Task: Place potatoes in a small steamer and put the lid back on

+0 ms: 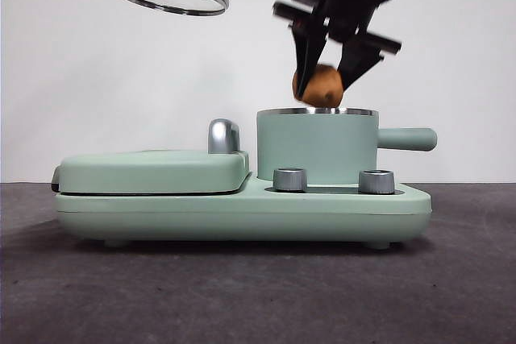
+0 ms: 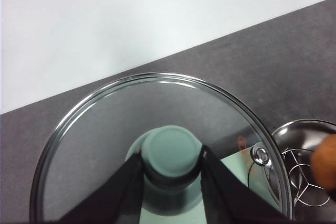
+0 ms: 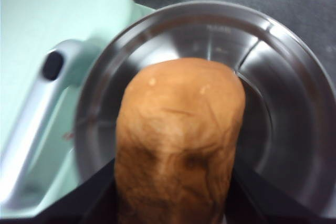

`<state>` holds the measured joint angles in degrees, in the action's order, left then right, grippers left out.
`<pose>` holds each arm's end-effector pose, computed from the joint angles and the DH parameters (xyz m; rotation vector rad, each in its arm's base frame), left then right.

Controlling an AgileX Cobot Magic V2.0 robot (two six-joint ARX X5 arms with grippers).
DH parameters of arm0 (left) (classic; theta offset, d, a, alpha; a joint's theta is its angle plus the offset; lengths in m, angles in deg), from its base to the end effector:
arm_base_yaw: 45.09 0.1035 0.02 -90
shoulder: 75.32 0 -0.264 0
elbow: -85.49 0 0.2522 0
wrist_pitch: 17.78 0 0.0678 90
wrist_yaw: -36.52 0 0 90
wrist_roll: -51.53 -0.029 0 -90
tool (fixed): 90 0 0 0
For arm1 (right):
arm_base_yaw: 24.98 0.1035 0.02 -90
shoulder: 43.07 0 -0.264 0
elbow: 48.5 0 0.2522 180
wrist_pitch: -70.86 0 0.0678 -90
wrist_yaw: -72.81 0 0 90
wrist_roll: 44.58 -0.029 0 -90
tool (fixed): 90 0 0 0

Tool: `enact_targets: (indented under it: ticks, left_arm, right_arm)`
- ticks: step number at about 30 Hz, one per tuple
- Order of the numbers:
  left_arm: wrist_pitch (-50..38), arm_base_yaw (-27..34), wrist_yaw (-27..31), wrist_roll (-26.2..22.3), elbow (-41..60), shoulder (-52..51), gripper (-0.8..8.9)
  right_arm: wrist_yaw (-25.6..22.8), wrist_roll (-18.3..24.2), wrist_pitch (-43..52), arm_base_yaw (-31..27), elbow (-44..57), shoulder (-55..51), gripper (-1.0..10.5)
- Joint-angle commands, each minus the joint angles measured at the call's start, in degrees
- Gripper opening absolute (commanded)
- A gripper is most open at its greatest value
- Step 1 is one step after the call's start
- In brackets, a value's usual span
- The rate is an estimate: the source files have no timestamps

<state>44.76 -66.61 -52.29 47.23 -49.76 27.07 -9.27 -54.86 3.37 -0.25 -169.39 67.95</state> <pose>0.3468 -0.1361 0.4503 0.1752 0.4976 -0.3660 0.3751 0.1772 0.3116 0.0109 1.0490 0.4277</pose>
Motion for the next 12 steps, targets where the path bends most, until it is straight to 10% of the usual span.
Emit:
enact_targets:
  ticks: [1,12]
  left_arm:
    - [-1.16,-0.24,-0.17,0.68,-1.97,0.09,0.13]
    - [-1.07,-0.24,-0.15,0.66,-1.95,0.39,0.13]
  right_arm:
    - [-0.15,1.84,1.97,0.24,-1.64,2.43,1.1]
    - [-0.09,1.81,0.96,0.35,-1.62,5.2,1.1]
